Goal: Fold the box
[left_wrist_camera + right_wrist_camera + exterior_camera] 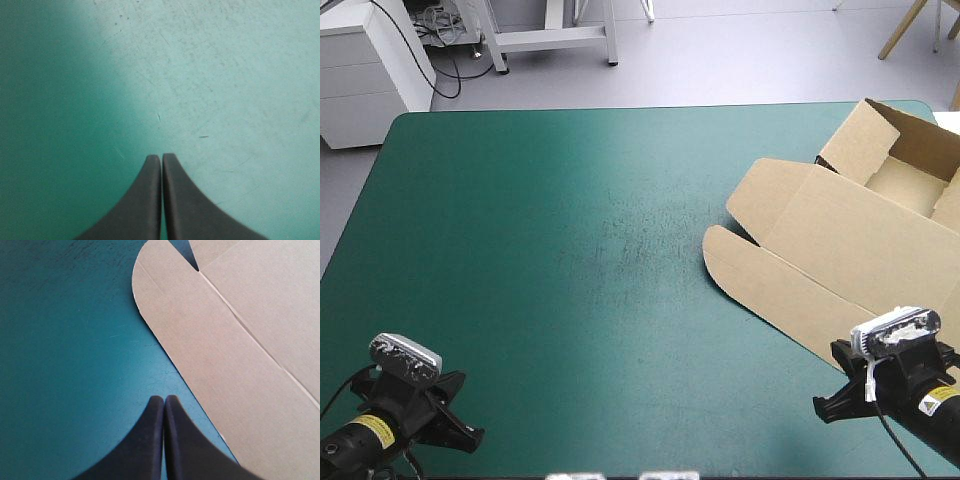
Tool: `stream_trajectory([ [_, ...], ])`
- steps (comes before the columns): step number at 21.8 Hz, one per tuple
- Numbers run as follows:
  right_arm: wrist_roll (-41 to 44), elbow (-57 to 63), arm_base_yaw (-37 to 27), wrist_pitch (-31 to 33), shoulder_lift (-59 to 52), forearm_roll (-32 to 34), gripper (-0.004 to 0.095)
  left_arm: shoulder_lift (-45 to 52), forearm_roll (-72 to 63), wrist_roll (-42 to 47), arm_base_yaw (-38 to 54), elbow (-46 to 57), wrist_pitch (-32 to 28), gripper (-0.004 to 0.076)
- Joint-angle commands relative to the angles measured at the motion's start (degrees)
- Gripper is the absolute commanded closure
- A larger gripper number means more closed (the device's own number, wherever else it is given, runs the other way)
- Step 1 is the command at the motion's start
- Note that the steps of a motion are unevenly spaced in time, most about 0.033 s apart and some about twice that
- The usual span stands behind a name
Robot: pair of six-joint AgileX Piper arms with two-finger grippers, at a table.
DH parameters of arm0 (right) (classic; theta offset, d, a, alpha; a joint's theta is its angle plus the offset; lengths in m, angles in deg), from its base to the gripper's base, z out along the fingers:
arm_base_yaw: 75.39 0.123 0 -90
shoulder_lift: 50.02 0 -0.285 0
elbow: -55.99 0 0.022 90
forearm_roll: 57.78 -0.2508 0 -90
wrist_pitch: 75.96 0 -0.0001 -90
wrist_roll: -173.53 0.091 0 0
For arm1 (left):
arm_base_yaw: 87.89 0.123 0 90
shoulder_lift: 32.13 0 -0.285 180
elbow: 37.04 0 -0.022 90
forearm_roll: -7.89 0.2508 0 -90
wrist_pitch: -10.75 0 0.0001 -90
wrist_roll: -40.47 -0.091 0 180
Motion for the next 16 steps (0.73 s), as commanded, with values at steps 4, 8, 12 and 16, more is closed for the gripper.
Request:
stream_trajectory([
  [4,0.3,1.9,0.2,-3.3,-3.9,-0.7,0.0927,3.0,-1.5,0.6,-0.3,0.0,-2.8,0.0734],
  [8,0.3,3.8,0.2,-3.3,-5.9,0.1,0.0927,4.4,-1.5,0.3,-0.3,1.9,-2.9,0.0734],
  [12,0.3,5.7,0.2,-3.3,-6.3,0.1,0.0927,4.4,-1.5,0.3,-0.3,1.9,-2.9,0.0734],
  [16,0.3,5.7,0.2,-3.3,-6.3,0.1,0.0927,4.4,-1.5,0.3,-0.3,1.9,-2.9,0.0734],
])
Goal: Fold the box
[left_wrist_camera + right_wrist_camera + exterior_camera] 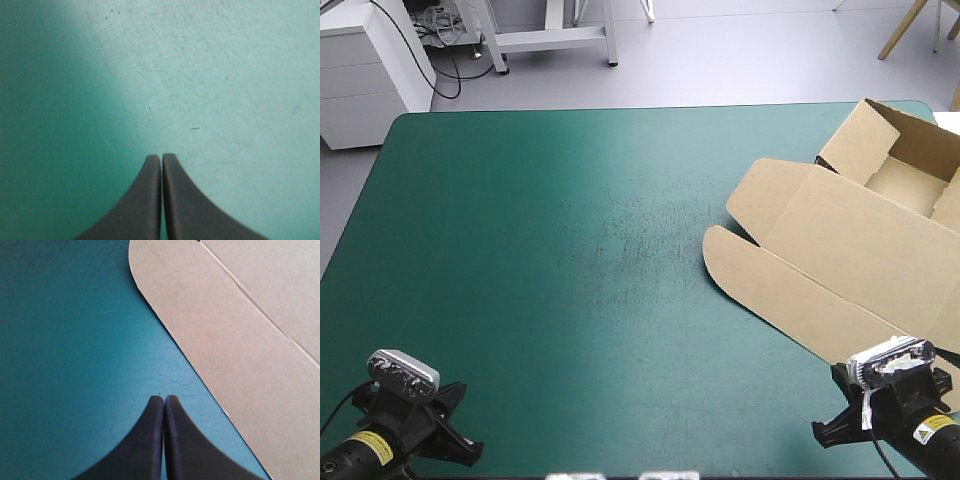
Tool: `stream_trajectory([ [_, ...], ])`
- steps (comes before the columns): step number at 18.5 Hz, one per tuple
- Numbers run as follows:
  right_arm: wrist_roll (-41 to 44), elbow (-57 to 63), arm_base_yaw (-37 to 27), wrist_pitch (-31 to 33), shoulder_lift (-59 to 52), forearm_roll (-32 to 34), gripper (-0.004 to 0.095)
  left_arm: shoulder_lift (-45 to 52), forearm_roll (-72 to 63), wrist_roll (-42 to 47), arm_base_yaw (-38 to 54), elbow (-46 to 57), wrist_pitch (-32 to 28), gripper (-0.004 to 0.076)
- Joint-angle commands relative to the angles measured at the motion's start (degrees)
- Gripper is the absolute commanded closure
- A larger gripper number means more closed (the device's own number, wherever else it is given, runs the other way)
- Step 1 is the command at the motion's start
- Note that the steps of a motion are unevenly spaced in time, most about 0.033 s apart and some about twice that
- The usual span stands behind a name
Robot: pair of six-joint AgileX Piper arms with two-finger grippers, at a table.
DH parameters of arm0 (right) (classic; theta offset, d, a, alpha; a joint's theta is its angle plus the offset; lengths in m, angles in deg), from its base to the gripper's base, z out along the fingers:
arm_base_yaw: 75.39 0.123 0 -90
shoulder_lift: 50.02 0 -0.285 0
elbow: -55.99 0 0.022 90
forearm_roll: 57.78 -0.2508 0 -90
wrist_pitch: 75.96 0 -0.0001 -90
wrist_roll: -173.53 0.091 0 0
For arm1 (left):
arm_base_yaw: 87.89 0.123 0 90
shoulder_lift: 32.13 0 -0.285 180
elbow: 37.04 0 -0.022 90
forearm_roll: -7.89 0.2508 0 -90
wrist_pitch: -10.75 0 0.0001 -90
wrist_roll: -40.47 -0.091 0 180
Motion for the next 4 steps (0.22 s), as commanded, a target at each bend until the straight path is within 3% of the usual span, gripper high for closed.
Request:
stream_trajectory([
  [1,0.0,-1.4,0.2,-3.2,0.5,-0.9,0.0927,-0.6,-0.3,0.3,-0.3,-1.4,-3.1,0.0734],
  [4,0.0,-1.4,0.2,-3.2,0.5,-0.9,0.0927,-0.6,-0.3,0.3,-0.3,-1.4,-3.1,0.0734],
])
